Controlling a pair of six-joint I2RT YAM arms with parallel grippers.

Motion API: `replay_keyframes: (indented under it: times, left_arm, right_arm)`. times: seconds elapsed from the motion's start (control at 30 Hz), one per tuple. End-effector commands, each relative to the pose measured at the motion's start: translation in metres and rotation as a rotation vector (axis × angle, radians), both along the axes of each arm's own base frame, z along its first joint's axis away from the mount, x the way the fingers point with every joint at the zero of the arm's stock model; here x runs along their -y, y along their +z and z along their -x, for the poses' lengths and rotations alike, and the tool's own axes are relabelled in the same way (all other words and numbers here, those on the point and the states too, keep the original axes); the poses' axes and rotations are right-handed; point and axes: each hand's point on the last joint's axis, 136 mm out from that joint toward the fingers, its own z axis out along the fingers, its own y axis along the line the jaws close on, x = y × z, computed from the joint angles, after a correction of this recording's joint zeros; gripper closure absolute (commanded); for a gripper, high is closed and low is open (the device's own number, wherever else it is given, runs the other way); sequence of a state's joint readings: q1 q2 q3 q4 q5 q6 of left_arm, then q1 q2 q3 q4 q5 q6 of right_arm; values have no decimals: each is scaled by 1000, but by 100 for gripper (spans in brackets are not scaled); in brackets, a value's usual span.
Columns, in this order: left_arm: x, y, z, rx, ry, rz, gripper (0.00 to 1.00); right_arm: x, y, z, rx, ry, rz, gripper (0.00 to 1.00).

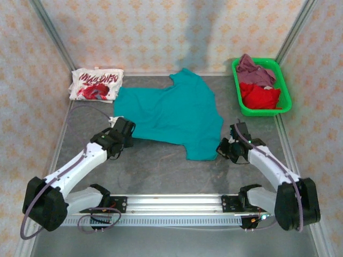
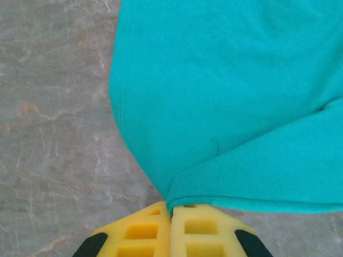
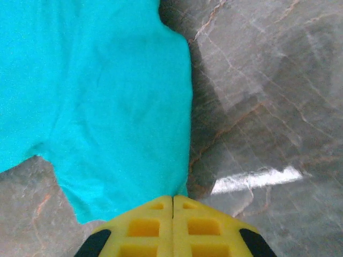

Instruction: Fold and stack the t-shirts

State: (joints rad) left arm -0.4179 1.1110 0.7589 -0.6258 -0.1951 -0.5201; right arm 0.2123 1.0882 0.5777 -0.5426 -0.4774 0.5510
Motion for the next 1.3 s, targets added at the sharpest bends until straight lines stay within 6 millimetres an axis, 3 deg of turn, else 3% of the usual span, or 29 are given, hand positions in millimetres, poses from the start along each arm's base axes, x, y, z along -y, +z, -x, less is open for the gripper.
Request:
replay_keyframes:
  times: [0.0,0.13,0.23,0.33,0.37,0.5,0.6,0.7,0.8,0.87,1.0,1.13,1.27]
  left_arm:
    - [-1,-24,33,-138,61,70,100]
    - [1,-49,59,-238,91,121,100]
    - [-5,-50,72,-271,121,114,99]
    - [3,-40,80,-259,95,174,60]
    - [8,-35,81,-247,80,204,50]
    - [4,2,71,-129,66,198,46]
    - [0,32,33,44,59,167,41]
    - [4,53,-22,91,8,127,41]
    - [0,54,-84,28,-8,-5,46]
    - [-1,38,-128,-20,-3,18,51]
    - [-3,0,-183,-109,31,21,52]
    - [-2,-44,-212,-180,72,15,52]
    - [8,-77,-228,-230,92,75,53]
  right_arm:
    - [15,-4,37,-140,-36,52,100]
    - [20,-7,62,-182,-69,49,100]
    - [22,-7,79,-241,-85,49,95]
    - [37,6,78,-199,-116,126,69]
    - [36,14,70,-155,-124,116,68]
    - [41,50,35,-20,-141,154,61]
    - [35,71,-11,103,-103,189,63]
    - [13,87,-69,178,-4,252,75]
    - [-7,94,-132,239,70,358,88]
    - [-20,87,-177,247,97,385,92]
    - [-40,61,-239,200,133,414,100]
    - [-53,25,-282,150,141,437,100]
    - [-63,-12,-305,106,132,416,100]
